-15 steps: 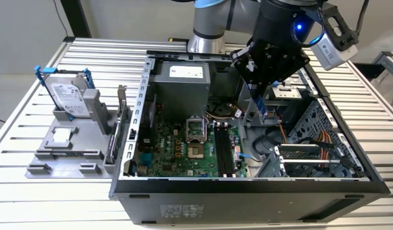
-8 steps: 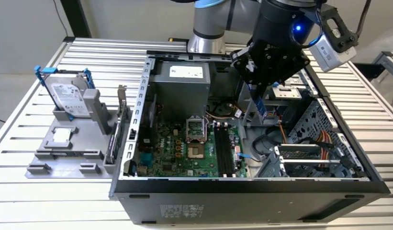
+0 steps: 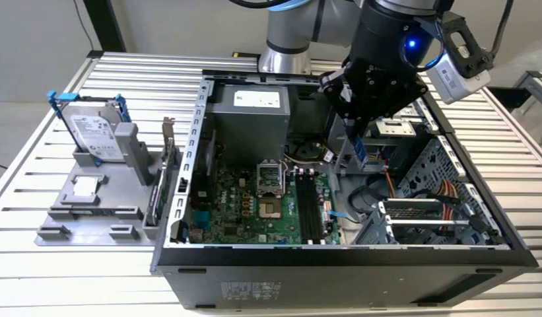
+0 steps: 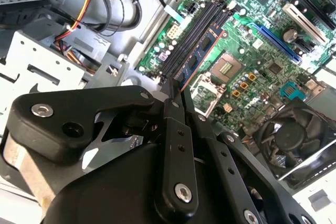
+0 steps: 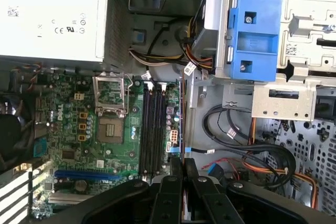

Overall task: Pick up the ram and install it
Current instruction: 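Insert the ram into the slot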

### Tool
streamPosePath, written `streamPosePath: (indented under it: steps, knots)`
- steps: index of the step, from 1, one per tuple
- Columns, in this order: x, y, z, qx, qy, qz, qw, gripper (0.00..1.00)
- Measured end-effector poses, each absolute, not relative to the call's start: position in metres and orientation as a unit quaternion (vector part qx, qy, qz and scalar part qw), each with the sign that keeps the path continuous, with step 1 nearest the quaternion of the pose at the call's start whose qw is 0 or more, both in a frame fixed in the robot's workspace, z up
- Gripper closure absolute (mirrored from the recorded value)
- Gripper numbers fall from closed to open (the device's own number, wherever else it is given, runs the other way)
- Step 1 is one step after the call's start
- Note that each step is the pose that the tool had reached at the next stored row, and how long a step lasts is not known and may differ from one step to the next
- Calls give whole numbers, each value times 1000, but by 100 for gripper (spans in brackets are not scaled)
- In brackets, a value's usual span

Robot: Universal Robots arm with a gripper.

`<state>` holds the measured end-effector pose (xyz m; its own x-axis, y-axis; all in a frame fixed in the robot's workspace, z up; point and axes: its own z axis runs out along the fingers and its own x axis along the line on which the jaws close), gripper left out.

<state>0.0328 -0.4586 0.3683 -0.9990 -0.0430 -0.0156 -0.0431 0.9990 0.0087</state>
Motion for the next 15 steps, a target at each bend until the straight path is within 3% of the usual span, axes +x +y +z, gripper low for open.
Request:
streamPosePath:
  steps: [4,15]
  knots:
    - [33,-459,367,-21,1000,6,3,100]
    - [33,-459,365,-21,1000,6,3,100]
